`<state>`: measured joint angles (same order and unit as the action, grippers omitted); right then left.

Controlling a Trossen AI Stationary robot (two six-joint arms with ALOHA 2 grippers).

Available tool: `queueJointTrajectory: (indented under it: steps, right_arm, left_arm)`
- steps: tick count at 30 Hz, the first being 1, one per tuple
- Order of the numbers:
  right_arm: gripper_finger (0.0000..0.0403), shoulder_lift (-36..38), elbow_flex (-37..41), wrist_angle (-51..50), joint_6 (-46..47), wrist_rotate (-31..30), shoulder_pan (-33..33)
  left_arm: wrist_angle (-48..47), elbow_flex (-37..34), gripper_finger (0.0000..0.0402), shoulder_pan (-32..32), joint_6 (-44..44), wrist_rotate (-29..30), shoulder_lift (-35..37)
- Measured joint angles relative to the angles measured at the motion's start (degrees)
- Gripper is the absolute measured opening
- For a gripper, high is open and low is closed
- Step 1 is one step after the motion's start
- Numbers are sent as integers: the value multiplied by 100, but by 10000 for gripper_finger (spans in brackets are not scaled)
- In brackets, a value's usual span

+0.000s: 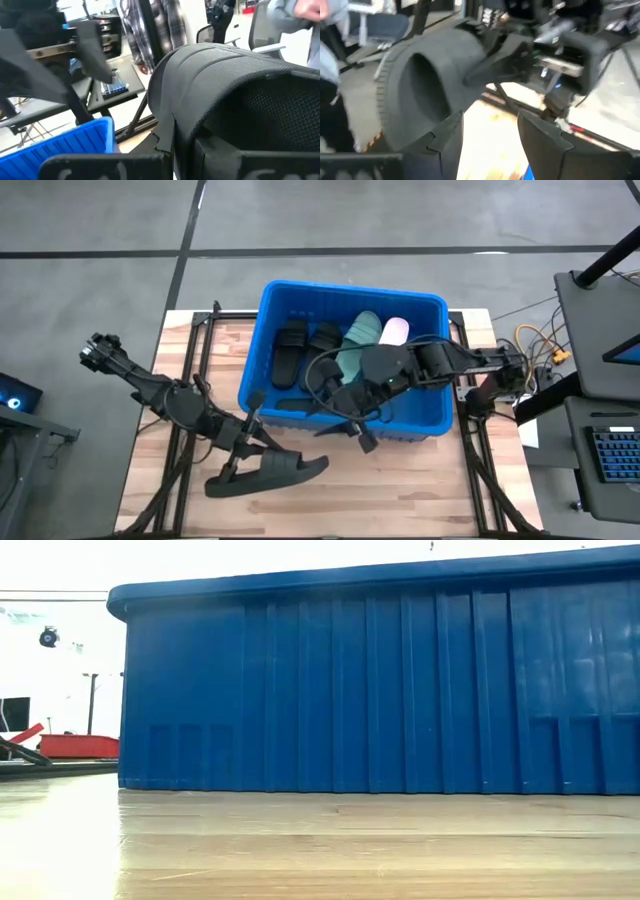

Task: Pick and place slides into bin
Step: Put the black slide into the blue bin

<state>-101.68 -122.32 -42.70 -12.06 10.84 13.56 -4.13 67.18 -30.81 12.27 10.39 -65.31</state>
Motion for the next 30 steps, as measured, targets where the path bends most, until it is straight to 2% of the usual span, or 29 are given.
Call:
queueJointTrajectory:
  steps: [5, 15, 30]
  right_arm:
    - [177, -142, -185, -233, -15, 131, 23]
    - [178, -145, -164, -300, 288, 481, 70]
    - [169, -101, -195, -500, 298, 460, 75]
  left_arm:
    - [387, 6, 0, 162, 9, 37, -189]
    - [531, 39, 0, 334, 11, 42, -473]
    - [821, 14, 0, 719, 37, 58, -590]
